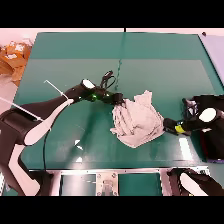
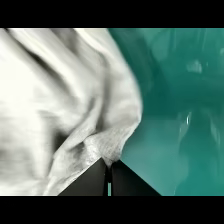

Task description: Fold the shirts.

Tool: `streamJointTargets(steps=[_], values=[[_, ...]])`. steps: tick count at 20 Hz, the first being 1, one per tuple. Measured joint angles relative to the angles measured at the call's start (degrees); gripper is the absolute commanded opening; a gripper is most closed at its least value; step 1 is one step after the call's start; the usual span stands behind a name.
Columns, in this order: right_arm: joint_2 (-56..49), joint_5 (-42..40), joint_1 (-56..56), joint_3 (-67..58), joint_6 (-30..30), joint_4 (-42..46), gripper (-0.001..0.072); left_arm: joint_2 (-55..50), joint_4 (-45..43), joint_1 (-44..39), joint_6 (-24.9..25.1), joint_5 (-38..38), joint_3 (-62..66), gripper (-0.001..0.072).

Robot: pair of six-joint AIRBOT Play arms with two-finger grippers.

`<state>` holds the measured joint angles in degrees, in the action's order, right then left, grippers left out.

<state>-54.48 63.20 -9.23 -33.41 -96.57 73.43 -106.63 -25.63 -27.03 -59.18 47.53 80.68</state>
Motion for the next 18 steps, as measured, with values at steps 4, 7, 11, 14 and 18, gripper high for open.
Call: streamJointTargets(steps=[4,7,11,14,18], values=[[-0.02,0.9,-0.7,-12.15,0.52,-0.5,0.0012,9.33,-8.22,4.94,-1.79,4.9,0.07,0.0016],[0.31,2.56,-0.83,-27.39,2.99,-7.3,0.0013,22.27,-13.46,7.54,-2.64,7.17,0.13,0.0017],[0.9,4.98,-0.92,-49.37,5.55,-15.61,0.0013,41.16,-16.74,8.63,-3.21,9.33,0.13,0.0018],[1.97,7.58,-0.92,-63.76,5.9,-18.4,0.0013,54.07,-18.8,8.85,-4.09,10.8,1.31,0.0019],[4.02,9.33,-0.92,-73.99,5.22,-19.74,0.0013,63.17,-27.69,9.03,-7.04,14.27,7.06,0.0019]])
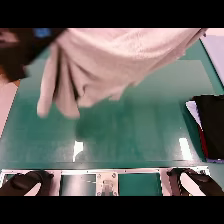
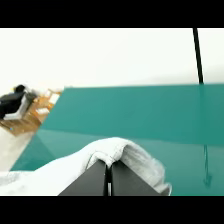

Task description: Fold the shirts.

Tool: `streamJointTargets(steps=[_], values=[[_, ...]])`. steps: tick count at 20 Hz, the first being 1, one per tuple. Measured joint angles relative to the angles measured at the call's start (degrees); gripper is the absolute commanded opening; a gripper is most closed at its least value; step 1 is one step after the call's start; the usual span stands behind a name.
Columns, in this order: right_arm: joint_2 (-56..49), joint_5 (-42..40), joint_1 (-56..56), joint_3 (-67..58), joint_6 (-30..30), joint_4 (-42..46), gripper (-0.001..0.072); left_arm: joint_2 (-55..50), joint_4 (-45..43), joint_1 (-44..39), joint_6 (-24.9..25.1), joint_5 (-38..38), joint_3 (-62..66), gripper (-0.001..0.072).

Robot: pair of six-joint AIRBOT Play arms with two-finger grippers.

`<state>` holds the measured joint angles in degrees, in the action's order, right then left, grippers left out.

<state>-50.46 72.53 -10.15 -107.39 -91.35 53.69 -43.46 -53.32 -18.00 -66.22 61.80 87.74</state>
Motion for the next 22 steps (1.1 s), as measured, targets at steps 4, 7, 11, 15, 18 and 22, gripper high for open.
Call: streamJointTargets(steps=[4,7,11,15,18,22], values=[[-0.17,0.66,0.0,-1.51,-0.5,-0.22,0.0014,0.57,-10.43,0.02,-1.97,3.52,2.75,0.002],[-2.19,1.09,0.07,4.63,0.33,-0.2,0.0014,-4.2,-13.73,0.02,-2.47,5.14,0.28,0.0019],[-6.45,-4.17,0.74,22.18,4.5,-0.22,0.0015,-16.57,-11.72,0.09,-1.99,3.23,-8.72,0.0019],[-15.74,-17.18,1.03,39.8,8.33,-0.22,0.0015,-35.04,-4.96,0.09,1.05,-3.34,-13.14,0.002],[-24.65,-23.71,1.07,44.81,9.81,-0.22,0.016,-46.77,1.09,1.11,2.29,-6.36,-10.4,0.0371],[-31.01,-24.2,-0.98,43.63,10.67,0.15,0.0425,-52.72,6.36,6.29,-0.74,-2.47,-1.09,0.0591]])
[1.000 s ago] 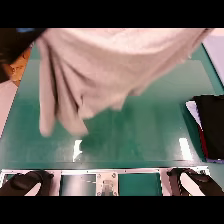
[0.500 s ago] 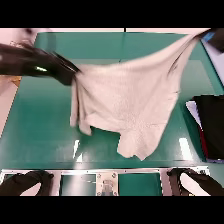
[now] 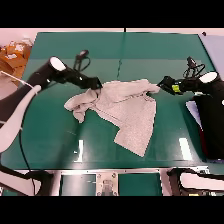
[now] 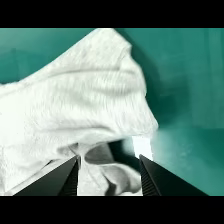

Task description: Fold the shirts.

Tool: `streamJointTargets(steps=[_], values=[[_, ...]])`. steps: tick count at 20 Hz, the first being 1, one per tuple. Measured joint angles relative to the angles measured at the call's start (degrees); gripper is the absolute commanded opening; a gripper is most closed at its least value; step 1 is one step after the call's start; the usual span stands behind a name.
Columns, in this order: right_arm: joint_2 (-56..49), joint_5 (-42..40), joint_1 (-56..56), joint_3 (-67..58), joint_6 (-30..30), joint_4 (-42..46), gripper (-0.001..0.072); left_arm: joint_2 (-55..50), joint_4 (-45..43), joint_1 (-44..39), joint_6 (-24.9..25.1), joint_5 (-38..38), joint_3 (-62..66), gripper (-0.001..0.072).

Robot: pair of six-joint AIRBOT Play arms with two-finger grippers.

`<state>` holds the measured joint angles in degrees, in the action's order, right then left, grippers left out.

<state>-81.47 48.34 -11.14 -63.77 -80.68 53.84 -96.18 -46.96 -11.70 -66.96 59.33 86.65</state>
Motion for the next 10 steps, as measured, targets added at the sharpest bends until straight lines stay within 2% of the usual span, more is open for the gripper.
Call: streamJointTargets(steps=[2,3,4,5,7,10], values=[[-0.33,5.09,-3.1,-2.32,0.2,1.16,0.0423,-1.14,0.61,3.96,-3.06,7.58,5.57,0.0589],[0.0,7.85,-4.72,-2.89,0.26,1.86,0.0411,-1.42,1.07,6.1,-4.72,12.24,7.89,0.0513],[0.61,10.71,-6.32,-2.89,0.28,2.54,0.0398,-1.57,1.2,7.89,-6.23,15.63,9.46,0.0318],[1.66,12.96,-7.89,-1.97,0.28,3.13,0.0399,-1.68,1.2,9.53,-7.34,19.12,10.56,0.0291],[4.24,16.35,-10.16,2.47,0.26,3.89,0.0399,-1.11,1.53,11.34,-8.81,24.65,10.69,0.029],[7.19,17.14,-10.64,12.92,0.5,2.82,0.0401,1.88,1.6,12.57,-9.7,28.61,5.7,0.0289]])
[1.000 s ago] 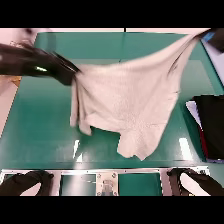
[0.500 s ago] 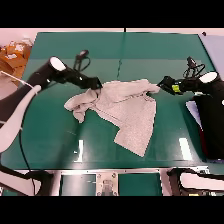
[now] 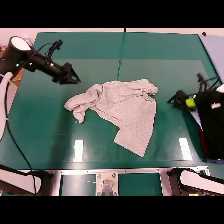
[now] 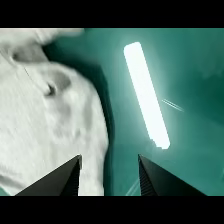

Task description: Fold the shirts.

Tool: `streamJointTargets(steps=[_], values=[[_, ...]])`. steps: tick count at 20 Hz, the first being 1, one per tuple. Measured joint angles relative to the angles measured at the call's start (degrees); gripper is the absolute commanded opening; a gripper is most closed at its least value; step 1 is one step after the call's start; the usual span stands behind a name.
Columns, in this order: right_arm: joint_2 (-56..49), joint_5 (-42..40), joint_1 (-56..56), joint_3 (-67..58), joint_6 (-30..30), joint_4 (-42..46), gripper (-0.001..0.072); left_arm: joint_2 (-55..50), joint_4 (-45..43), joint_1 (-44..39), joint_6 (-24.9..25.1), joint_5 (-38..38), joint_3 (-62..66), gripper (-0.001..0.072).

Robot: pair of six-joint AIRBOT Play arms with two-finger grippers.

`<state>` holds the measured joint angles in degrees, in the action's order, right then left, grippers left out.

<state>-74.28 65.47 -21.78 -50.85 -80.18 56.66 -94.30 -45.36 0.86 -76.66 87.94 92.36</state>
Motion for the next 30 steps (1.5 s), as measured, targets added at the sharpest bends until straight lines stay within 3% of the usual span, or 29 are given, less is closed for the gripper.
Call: streamJointTargets(steps=[4,5,6,7,8,13,17,20,21,22,23,27,30], values=[[0.44,-5.55,3.39,11.28,4.22,-6.62,0.0396,10.75,-3.15,1.7,0.5,-1.07,-16.9,0.0291],[-0.09,-6.73,4.57,12.48,4.94,-8.57,0.0367,14.38,-4.11,2.4,0.7,-2.62,-22.27,0.0292],[-0.74,-7.85,5.79,13.22,5.66,-10.45,0.0264,17.86,-5.16,3.08,0.76,-4.66,-27.19,0.0317],[-1.79,-8.85,7.08,13.62,6.51,-12.24,0.0093,21.59,-5.75,3.85,0.81,-6.43,-32.33,0.042],[-2.95,-9.92,8.22,13.64,7.48,-13.49,0.0015,24.65,-6.43,4.39,0.72,-8.7,-36.79,0.0483],[-5.9,-11.43,10.91,11.26,10.56,-16.96,0.0015,32.68,-6.93,2.43,0.39,-25.31,-54.29,0.0499],[-6.4,-10.64,11.3,9.53,11.45,-17.42,0.0015,29.14,-3.8,-5.81,0.24,-41.35,-60.08,0.0499],[-6.47,-9.57,11.39,9.05,11.76,-17.92,0.0015,24.85,2.89,-9.18,1.18,-48.74,-60.74,0.0496],[-6.49,-9.27,11.41,8.94,11.78,-18.08,0.0015,23.98,4.24,-9.75,1.81,-50.07,-60.63,0.0367],[-6.49,-9.16,11.41,8.87,11.8,-18.1,0.0015,23.19,5.11,-10.19,2.16,-51.54,-60.37,0.0075],[-6.51,-9.05,11.41,8.83,11.8,-18.12,0.0014,22.47,5.11,-10.45,2.64,-52.52,-60.02,0.002],[-6.38,-6.45,10.49,7.15,11.87,-18.14,0.0013,22.08,4.2,-10.95,4.42,-48.0,-55.82,0.0018],[-3.54,0.04,7.37,1.77,11.23,-18.16,0.0013,26.05,-4.04,-11.04,1.53,-39.08,-47.54,0.0019]])
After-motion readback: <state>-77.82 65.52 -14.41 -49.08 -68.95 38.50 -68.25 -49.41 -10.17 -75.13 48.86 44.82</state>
